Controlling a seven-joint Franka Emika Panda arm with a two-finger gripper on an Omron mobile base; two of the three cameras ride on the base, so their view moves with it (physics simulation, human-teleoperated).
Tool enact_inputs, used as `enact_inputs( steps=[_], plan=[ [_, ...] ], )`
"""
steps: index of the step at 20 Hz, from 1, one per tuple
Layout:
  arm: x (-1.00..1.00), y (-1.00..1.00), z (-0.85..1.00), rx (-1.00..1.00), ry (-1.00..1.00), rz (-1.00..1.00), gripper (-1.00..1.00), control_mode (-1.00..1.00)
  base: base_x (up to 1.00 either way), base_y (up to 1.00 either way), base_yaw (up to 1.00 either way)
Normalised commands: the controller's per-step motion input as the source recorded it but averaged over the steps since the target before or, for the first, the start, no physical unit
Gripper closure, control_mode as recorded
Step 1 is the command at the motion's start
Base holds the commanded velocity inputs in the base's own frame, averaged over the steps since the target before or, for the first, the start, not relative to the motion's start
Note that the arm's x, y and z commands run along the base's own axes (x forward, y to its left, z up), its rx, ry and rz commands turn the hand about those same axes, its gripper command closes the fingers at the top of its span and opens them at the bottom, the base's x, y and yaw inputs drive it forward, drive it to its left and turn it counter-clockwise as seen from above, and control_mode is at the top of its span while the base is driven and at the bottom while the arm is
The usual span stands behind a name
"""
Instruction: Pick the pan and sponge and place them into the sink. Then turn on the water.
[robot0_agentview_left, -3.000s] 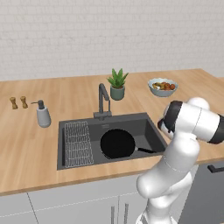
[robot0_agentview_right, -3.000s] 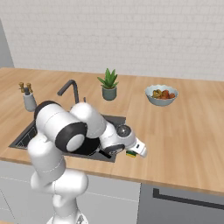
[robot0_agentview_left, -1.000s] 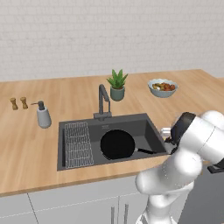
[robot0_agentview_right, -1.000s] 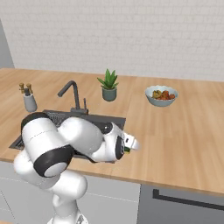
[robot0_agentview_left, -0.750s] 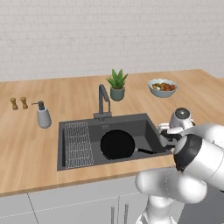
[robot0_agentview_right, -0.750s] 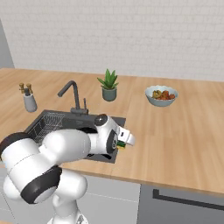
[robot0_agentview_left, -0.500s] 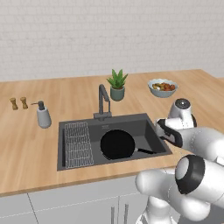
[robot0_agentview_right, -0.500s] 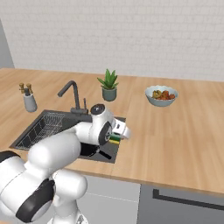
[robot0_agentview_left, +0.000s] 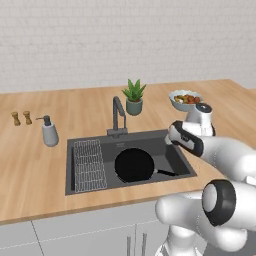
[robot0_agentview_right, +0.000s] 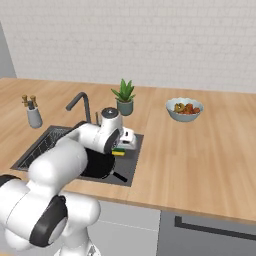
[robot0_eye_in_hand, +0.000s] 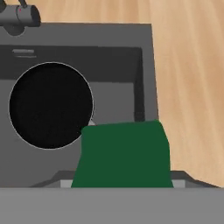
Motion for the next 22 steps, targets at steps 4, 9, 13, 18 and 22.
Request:
enact_inputs(
  steps=[4,9,13,18,22],
  plan=[
    [0.36,0.52,-0.25,0.13,0.00,0.33,1.00,-1.00,0.00,0.00,0.00],
    [0.38,0.52,-0.41,0.09,0.01,0.33,1.00,-1.00,0.00,0.00,0.00],
    [0.35,0.47,-0.42,0.04,0.09,0.33,1.00,-1.00,0.00,0.00,0.00],
    [0.38,0.34,-0.47,0.00,0.04,0.26,1.00,-1.00,0.00,0.00,0.00],
    [0.38,0.07,-0.61,0.00,0.00,0.17,1.00,-1.00,0.00,0.00,0.00]
  ],
)
